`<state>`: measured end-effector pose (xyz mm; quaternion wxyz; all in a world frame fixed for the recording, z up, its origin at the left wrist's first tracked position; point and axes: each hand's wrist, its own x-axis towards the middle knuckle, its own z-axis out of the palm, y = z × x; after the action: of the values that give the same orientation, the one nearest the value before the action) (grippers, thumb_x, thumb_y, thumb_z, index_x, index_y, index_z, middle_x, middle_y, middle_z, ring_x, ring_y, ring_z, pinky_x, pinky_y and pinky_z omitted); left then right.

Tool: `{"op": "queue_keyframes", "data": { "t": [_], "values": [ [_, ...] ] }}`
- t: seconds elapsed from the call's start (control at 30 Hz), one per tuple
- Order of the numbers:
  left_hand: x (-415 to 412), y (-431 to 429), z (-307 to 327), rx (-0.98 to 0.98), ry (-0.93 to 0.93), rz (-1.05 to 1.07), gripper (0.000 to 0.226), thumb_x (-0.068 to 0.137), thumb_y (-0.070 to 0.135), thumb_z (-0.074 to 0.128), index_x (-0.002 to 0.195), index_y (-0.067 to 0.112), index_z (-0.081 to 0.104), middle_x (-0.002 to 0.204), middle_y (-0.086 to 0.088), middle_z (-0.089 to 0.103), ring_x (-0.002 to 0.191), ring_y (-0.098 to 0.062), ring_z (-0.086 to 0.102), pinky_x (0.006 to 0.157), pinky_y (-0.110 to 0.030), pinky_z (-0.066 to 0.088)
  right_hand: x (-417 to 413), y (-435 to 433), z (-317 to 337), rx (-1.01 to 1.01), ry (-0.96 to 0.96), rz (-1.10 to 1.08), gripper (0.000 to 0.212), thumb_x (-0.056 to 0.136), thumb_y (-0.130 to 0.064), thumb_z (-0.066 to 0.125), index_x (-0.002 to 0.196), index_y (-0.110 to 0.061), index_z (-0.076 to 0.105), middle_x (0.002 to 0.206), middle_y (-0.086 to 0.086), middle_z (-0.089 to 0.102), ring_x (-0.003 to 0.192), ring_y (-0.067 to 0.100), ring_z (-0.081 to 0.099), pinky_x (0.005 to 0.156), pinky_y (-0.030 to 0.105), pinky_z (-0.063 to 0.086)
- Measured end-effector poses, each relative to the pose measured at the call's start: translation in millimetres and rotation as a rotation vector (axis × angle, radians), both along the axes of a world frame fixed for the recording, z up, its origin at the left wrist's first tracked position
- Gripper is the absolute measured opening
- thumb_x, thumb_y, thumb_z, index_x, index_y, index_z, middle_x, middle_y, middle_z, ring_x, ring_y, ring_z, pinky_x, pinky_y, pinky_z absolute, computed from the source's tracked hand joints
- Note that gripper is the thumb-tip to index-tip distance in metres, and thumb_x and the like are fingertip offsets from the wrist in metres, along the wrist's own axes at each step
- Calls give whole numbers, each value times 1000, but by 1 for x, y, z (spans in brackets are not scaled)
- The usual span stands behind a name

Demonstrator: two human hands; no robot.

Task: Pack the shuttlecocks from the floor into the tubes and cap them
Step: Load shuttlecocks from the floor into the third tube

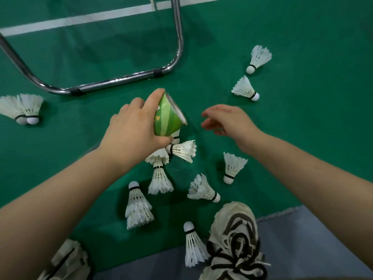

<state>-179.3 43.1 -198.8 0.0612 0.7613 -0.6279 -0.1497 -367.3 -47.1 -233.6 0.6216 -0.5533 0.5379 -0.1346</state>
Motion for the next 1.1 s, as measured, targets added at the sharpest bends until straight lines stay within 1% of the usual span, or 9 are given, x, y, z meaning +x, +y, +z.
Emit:
{"op": "queue_keyframes", "data": {
  "t": [0.13,0.23,0.4,0.47,0.57,0.67,0.83,0.93,1.1],
  "values": [
    [13,10,-8,40,24,49,96,69,49,71,143,30,12,113,-12,49,102,-32,48,88,-48,44,9,15,-33,105,141,150,14,95,-21,49,93,-23,62,94,-1,68,83,12,62,72,23,48],
    [22,18,-13,78,11,65,96,69,49,71,143,31,11,114,-11,49,102,-31,47,88,-47,44,19,24,-55,124,239,186,13,92,-18,51,94,-25,62,96,0,65,82,12,59,67,23,46],
    [40,29,-27,126,8,114,95,69,48,71,142,31,13,113,-11,49,101,-31,47,87,-45,44,30,32,-72,24,319,229,10,90,-21,52,97,-26,56,88,-1,61,60,15,47,55,29,39],
    [45,32,-32,135,19,130,95,69,48,71,142,31,14,112,-11,49,101,-31,47,86,-45,44,35,31,-73,22,307,251,12,90,-20,52,101,-25,57,91,-3,60,67,17,51,62,34,47],
    [48,36,-40,143,24,131,95,68,48,72,143,30,16,111,-11,49,101,-32,47,86,-45,44,40,26,-75,77,267,207,14,90,-18,51,92,-25,63,97,-2,63,91,20,60,91,43,50],
    [50,38,-46,154,15,130,96,68,49,72,143,30,15,113,-11,49,102,-31,48,86,-45,44,41,21,-78,119,215,117,21,89,-15,52,80,-28,66,94,-1,68,98,21,62,95,44,48],
    [53,43,-54,177,3,136,97,69,51,70,144,29,13,113,-10,48,103,-30,47,86,-44,44,36,17,-79,63,221,49,22,85,-9,56,76,-26,67,91,3,70,90,26,64,89,41,52],
    [52,44,-57,184,-2,130,97,69,51,70,144,29,13,113,-9,48,103,-30,48,84,-43,43,34,15,-79,-17,275,73,18,86,-9,55,85,-23,65,90,-3,65,82,14,58,73,25,49],
    [52,46,-58,184,-8,124,96,69,52,70,144,29,13,113,-9,49,102,-30,48,83,-43,43,34,9,-75,-107,322,106,18,88,-12,56,101,-23,58,97,1,64,74,15,59,56,23,45]
  ]
}}
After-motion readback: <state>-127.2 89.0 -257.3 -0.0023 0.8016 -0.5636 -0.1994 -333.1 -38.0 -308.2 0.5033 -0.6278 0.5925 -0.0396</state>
